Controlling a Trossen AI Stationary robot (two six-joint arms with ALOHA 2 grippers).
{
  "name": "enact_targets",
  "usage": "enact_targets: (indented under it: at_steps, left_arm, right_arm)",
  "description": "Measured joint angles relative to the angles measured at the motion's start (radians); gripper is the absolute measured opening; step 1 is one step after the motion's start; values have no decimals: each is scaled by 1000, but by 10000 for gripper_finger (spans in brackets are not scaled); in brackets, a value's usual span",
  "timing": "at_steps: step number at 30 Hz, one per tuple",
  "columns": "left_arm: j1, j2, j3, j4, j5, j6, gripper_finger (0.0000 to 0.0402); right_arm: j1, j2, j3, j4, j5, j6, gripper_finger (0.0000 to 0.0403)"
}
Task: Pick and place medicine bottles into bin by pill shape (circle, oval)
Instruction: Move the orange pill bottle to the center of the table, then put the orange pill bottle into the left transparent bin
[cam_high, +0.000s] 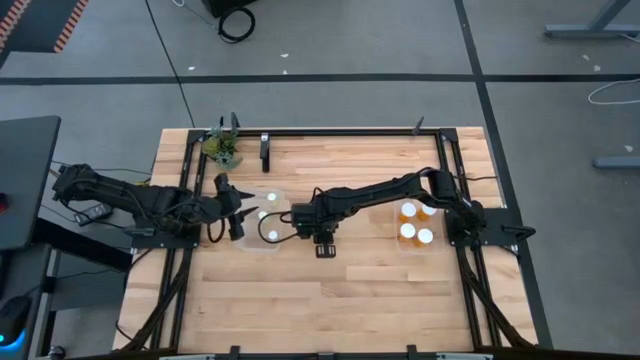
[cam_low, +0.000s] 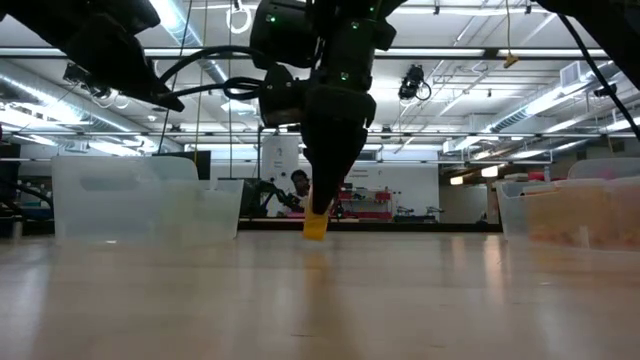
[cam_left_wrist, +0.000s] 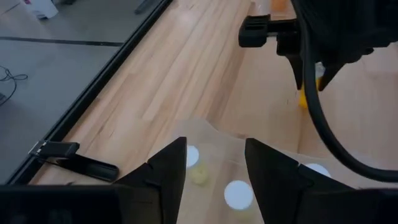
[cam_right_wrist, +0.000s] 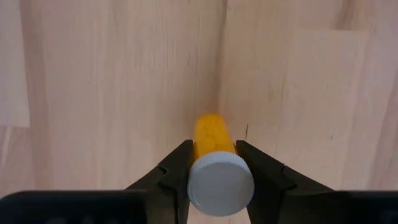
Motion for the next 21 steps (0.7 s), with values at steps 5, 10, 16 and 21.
enact_targets:
  at_steps: [5, 10, 16, 21]
  left_arm:
    - [0, 0, 0, 2, 0, -1, 172]
    - [0, 0, 0, 3, 0, -1, 172]
    - [0, 0, 0, 3, 25, -21, 172]
    - [0, 12, 0, 16, 103, -51, 172]
  right_arm:
    - [-1, -1, -9, 12, 4, -9, 134]
    - [-1, -2, -9, 38, 8, -17, 169]
    - [-1, -2, -9, 42, 10, -24, 198]
    - [0, -14, -9, 37, 11, -29, 222]
